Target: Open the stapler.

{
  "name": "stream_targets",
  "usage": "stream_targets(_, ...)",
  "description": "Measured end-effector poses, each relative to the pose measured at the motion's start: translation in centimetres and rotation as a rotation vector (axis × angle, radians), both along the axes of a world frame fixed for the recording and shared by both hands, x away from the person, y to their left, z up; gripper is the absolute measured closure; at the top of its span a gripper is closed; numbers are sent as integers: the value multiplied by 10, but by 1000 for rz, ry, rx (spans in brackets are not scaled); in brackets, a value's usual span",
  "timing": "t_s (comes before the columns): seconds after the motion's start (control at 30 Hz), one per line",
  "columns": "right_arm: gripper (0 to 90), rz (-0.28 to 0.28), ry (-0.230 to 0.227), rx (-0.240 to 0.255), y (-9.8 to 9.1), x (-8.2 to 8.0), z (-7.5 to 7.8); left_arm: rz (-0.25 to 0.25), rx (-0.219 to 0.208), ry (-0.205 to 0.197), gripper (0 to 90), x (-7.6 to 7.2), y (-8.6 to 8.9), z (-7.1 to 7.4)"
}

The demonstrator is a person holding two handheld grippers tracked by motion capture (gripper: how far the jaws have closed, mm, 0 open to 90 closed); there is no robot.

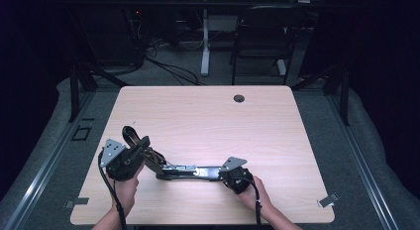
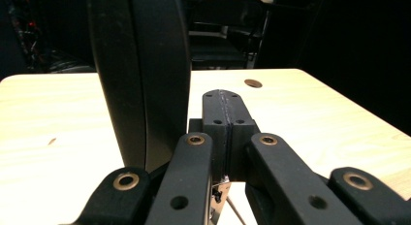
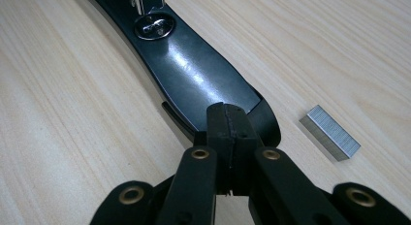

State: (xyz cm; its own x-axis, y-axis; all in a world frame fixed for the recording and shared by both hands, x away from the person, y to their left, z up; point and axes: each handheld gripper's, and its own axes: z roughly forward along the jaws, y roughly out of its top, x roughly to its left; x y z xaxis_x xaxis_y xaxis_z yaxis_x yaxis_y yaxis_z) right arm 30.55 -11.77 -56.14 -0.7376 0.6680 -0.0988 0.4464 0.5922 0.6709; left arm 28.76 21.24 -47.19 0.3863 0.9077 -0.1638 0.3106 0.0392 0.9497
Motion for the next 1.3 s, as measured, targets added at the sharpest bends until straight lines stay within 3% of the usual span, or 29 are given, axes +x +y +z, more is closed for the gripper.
stream_targets(0.1,900,0,-1,0,0,0,0,29,-5,14,889,1,4,-1)
stream_targets(0.27,900,1,2,-7,0,0,0,105,-99,103,896,12,28,-11)
stream_targets(0.3,900,0,1,-4,0,0,0,113,-101,115,893,13,31,-12)
stream_targets(0.4,900,0,2,-4,0,0,0,99,-73,101,888,11,28,-11)
stream_targets(0.63,900,1,3,-5,0,0,0,95,-73,115,889,12,29,-11)
stream_targets(0.8,900,10,12,-10,-2,1,1,85,-45,85,866,11,28,-7)
stream_targets(0.93,883,17,-7,-25,-1,1,1,32,-27,88,839,11,22,-5)
stream_targets(1.0,883,28,-15,-25,-1,1,1,-18,-10,93,823,11,16,-4)
stream_targets(1.1,849,54,10,-53,-2,4,4,-101,34,89,781,11,8,-2)
stream_targets(1.17,828,59,32,-39,-2,6,5,-147,61,93,726,11,2,-1)
stream_targets(1.3,775,67,46,-46,-4,8,7,-232,115,149,563,13,-8,-3)
